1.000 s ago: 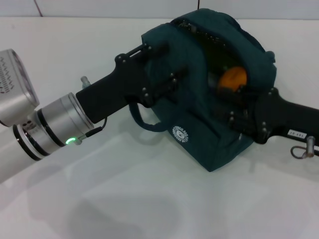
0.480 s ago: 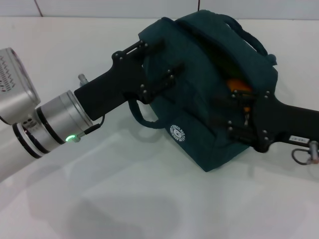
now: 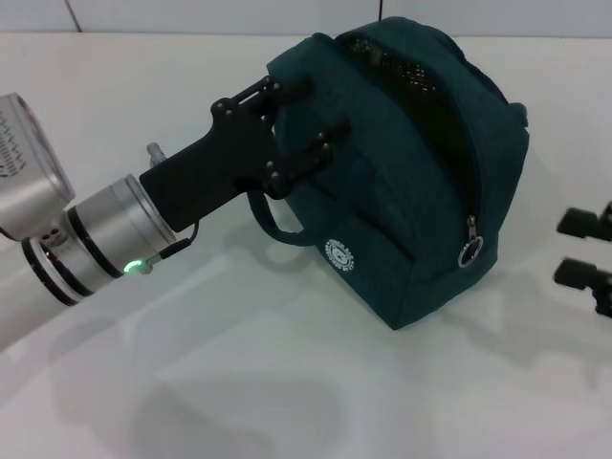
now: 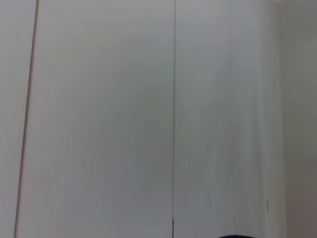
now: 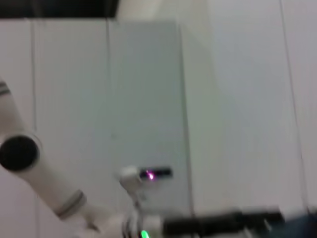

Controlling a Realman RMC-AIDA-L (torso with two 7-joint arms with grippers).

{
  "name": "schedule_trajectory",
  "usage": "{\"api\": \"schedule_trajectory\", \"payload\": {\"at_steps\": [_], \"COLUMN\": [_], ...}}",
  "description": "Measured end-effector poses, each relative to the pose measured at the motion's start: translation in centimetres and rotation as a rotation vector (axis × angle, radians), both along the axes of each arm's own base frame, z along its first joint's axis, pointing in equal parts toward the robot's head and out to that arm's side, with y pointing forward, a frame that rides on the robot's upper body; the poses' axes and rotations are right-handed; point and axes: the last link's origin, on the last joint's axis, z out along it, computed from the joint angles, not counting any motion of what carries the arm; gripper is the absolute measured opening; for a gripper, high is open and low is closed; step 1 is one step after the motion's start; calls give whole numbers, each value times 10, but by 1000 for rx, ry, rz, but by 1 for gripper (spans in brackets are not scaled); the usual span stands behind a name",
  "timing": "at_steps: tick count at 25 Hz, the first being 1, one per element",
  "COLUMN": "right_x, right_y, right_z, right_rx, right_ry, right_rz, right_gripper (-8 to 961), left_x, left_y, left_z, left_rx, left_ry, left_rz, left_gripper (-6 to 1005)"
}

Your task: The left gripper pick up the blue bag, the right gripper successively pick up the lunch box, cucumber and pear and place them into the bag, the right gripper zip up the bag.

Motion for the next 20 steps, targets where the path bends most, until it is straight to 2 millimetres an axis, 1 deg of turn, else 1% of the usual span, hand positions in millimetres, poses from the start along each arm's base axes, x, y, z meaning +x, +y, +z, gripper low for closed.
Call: {"api": "schedule_trajectory", "payload": {"at_steps": [3, 6, 8, 11, 14, 20], "right_x": [18, 31, 35, 37, 34, 25], "right_y": [-2, 2, 5, 14, 20, 32], "right_z": [-7, -26, -35, -47, -55, -65], "right_rx": [-13, -28, -23, 3, 18, 51], "right_ry": [-58, -150, -194, -230, -237, -238], "right_rz": [-90, -167, -201, -244, -259, -262], "right_gripper": [388, 382, 378, 372, 367, 355], "left_x": [3, 6, 7, 8, 8, 8], "left_y": [1, 2, 3, 3, 3, 4], "left_z": [-1, -2, -2, -2, -2, -2], "left_rx": [-4, -6, -8, -8, -7, -6], "left_ry": [0, -1, -2, -2, -1, 0], "left_rz": [-8, -16, -21, -22, -23, -26], "left_gripper": [639, 639, 638, 638, 638, 638]}}
